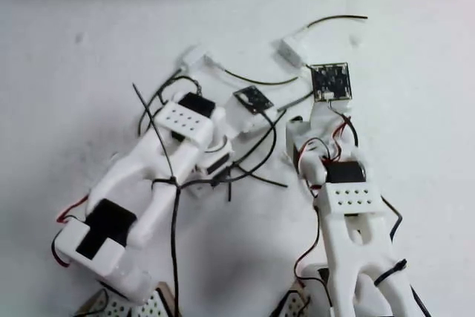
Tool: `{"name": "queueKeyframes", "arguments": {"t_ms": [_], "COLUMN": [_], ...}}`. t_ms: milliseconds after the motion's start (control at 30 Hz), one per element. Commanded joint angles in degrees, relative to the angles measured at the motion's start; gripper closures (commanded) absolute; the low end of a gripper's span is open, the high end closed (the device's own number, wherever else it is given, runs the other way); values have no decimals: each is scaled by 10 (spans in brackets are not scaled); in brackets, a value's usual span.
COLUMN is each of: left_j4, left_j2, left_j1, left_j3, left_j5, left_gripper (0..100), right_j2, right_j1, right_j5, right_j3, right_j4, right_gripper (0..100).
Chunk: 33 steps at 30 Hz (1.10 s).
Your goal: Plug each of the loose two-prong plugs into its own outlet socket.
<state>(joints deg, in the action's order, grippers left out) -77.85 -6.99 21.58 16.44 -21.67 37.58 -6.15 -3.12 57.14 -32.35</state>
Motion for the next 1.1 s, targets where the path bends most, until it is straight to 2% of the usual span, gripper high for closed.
{"name": "queueKeyframes", "arguments": {"t_ms": [0, 133, 367, 633, 867, 1067], "left_j4": [-19, -25, -21, -18, 68, 165], "left_j2": [33, 87, 310, 422, 530, 661], "left_j1": [7, 4, -15, -147, -214, -235], "left_j3": [-37, -31, 22, 76, 229, 376], "left_j5": [4, 5, 5, 6, 48, 91], "left_gripper": [871, 876, 871, 875, 874, 872], "right_j2": [0, 0, 0, 0, 0, 1], "right_j1": [-4, -4, -4, -7, -39, -59], "right_j5": [-5, -5, -5, -5, -5, -5], "right_j3": [-16, -16, -15, -15, -14, -16], "right_j4": [7, 6, 6, 5, -22, -36], "right_gripper": [861, 861, 861, 861, 861, 861]}}
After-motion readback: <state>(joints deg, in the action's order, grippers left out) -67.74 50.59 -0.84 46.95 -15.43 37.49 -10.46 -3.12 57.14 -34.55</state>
